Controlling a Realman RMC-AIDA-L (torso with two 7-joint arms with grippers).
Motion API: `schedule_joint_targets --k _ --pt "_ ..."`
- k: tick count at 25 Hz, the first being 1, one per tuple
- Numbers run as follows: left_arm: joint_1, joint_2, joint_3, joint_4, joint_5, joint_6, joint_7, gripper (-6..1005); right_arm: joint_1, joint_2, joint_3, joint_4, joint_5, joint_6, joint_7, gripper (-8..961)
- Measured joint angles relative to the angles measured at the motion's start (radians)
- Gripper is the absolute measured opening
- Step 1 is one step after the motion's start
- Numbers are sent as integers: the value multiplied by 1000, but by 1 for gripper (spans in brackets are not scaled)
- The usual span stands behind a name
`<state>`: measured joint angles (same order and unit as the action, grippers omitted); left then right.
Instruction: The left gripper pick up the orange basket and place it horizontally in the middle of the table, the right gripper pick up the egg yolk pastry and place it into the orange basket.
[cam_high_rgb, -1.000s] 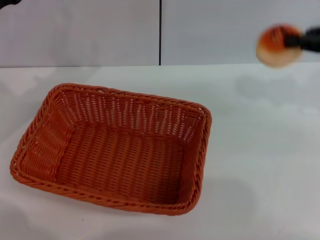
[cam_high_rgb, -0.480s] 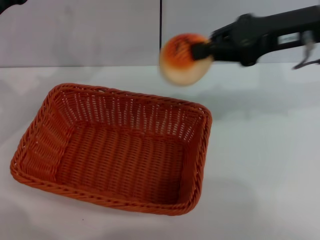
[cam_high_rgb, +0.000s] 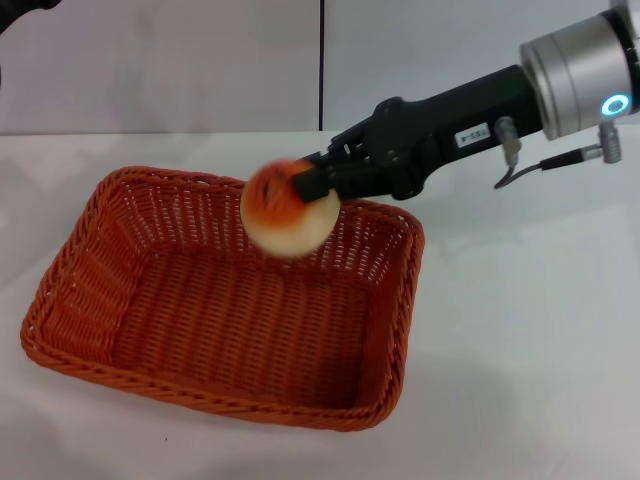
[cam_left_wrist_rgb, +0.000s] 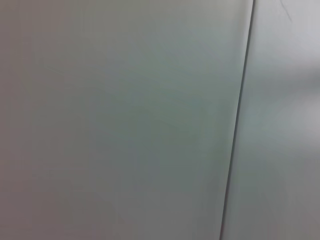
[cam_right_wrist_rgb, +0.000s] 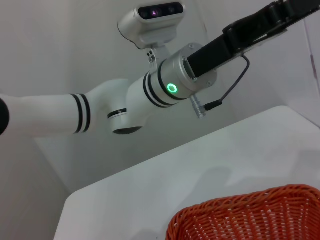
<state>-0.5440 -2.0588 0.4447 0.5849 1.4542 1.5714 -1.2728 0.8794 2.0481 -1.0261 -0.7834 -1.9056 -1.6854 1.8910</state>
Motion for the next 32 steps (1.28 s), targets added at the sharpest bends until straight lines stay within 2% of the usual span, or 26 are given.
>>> schedule_joint_targets --k 2,10,11,12,13,14,16,17,18,19,22,23,24,27,28,29,31,32 --pt "-1 0 1 -1 0 -1 1 676 -4 4 -1 -2 1 7 -1 75" --pt "-3 0 5 -1 0 -1 1 677 -43 7 8 -39 6 0 -11 364" --pt "-4 0 5 -1 0 -1 1 677 -77 12 9 -82 7 1 -15 408" --pt "-4 0 5 -1 0 -1 1 677 -77 12 9 -82 7 1 -15 453" --pt "-4 0 5 -6 0 -1 2 677 -126 19 14 -142 9 10 -25 498" --pt "-4 0 5 -6 0 -1 2 677 -126 19 14 -142 9 10 -25 557" --pt "-4 0 3 -13 0 -1 8 677 -186 26 31 -202 15 24 -48 674" --pt "-4 0 1 -15 0 -1 13 677 -214 27 38 -222 25 31 -63 674" --pt "-3 0 -3 -18 0 -1 24 677 -291 28 49 -256 76 56 -118 673" --pt "-3 0 -3 -18 0 -1 24 677 -291 28 49 -256 76 56 -118 673" --pt "2 0 -7 -26 -3 -6 40 677 -424 27 76 -284 200 107 -236 672" --pt "3 0 -7 -28 -6 -7 45 677 -511 29 117 -281 308 136 -346 672" --pt "8 0 -8 -33 -16 -10 57 677 -511 29 117 -281 308 136 -346 672" --pt "28 -1 -8 -63 -67 -9 121 677 -622 30 190 -205 518 155 -549 671" --pt "42 -1 -9 -84 -106 -7 164 676 -676 29 253 -120 651 150 -693 671" --pt "53 -1 -9 -102 -139 -4 196 676 -676 29 253 -120 651 150 -693 671" --pt "84 -1 -9 -155 -238 13 287 668 -724 31 360 22 806 141 -897 670" --pt "84 -1 -9 -155 -238 13 287 660 -724 31 360 22 806 141 -897 670"
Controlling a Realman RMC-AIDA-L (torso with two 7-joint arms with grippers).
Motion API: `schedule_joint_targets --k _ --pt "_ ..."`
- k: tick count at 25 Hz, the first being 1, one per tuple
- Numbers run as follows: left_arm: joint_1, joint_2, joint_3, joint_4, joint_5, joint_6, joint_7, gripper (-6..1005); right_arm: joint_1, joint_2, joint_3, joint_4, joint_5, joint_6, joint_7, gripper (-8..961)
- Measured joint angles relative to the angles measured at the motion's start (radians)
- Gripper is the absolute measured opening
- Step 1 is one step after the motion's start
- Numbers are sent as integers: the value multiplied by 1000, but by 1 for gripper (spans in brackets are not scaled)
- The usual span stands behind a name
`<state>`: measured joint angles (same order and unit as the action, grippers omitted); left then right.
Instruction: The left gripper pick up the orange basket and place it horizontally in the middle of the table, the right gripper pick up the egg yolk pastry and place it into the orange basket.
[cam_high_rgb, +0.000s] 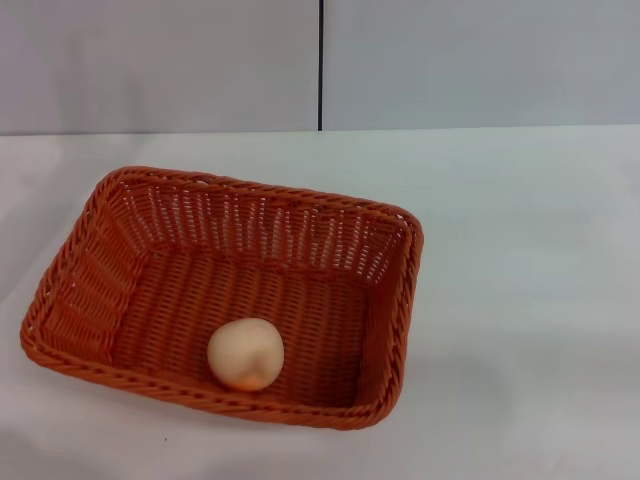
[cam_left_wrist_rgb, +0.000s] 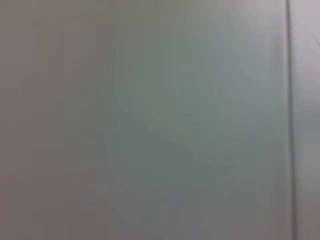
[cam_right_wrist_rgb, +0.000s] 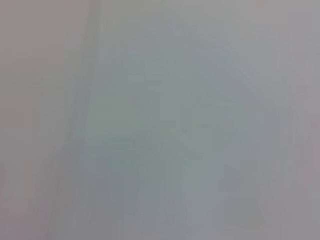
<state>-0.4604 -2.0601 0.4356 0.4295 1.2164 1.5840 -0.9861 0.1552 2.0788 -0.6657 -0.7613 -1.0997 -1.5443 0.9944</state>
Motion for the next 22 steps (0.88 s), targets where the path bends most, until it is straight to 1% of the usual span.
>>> schedule_joint_targets --k 1,2,3,4,5,6,7,8,11,22 --pt "17 0 0 -21 -41 4 34 652 -10 1 76 122 100 -1 -145 670" --pt "17 0 0 -21 -41 4 34 620 -9 0 118 185 148 0 -213 670" --pt "24 0 0 -27 -55 4 44 587 -9 0 118 185 148 0 -213 670" --pt "34 0 0 -35 -73 1 57 555 -7 -1 150 238 189 0 -266 669" --pt "38 0 0 -41 -83 0 64 522 -2 -1 194 291 230 0 -323 669" --pt "49 0 0 -67 -115 -3 97 490 8 0 270 371 297 -6 -422 669" --pt "49 0 0 -67 -115 -3 97 490 12 1 297 400 319 -12 -459 669" --pt "55 0 0 -85 -138 -3 122 490 12 1 297 400 319 -12 -459 670" --pt "66 0 -5 -115 -169 -5 163 490 29 1 349 474 380 -36 -539 671" --pt "71 -1 -13 -126 -170 -13 183 490 51 0 351 489 388 -44 -551 670"
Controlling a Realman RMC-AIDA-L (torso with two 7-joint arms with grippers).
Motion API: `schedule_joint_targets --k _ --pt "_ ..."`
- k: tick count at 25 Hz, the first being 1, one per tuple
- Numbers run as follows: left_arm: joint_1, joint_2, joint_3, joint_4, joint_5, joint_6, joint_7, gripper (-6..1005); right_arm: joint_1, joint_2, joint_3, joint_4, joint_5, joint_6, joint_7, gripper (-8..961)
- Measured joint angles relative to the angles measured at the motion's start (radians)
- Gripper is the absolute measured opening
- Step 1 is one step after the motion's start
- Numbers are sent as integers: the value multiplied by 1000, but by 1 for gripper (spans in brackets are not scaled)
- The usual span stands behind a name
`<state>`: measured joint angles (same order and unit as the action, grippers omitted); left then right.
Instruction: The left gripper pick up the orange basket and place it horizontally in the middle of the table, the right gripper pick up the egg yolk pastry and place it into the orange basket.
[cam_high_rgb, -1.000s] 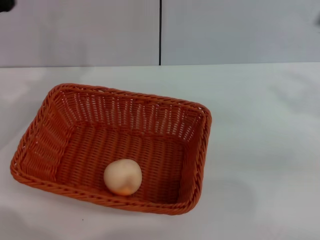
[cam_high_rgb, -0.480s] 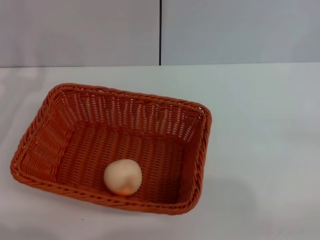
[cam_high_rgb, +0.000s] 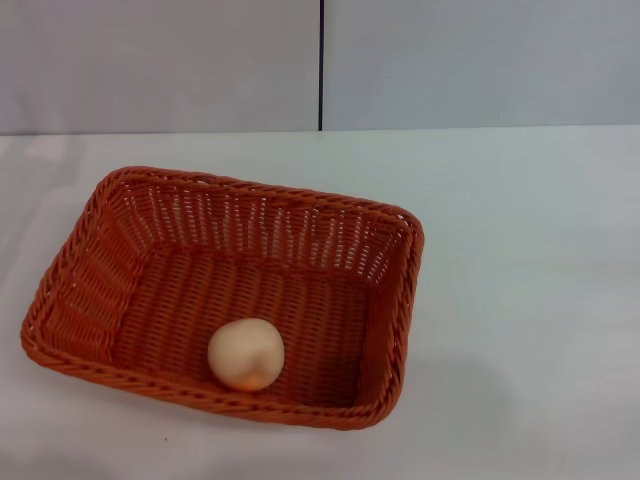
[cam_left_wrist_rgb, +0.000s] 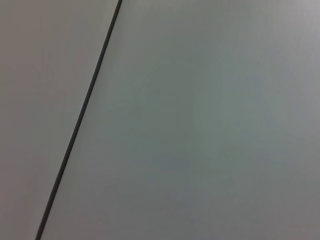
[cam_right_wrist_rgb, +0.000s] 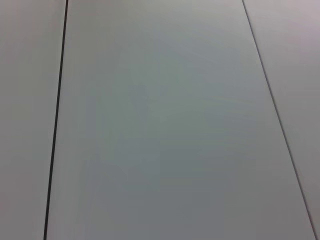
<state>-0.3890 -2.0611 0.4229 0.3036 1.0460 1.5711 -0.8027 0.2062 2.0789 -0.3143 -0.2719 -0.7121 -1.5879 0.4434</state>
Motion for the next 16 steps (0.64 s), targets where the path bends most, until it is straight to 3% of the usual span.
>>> schedule_joint_targets --k 16 --pt "-14 -4 3 -18 0 15 -9 490 18 2 6 12 2 -7 -1 669"
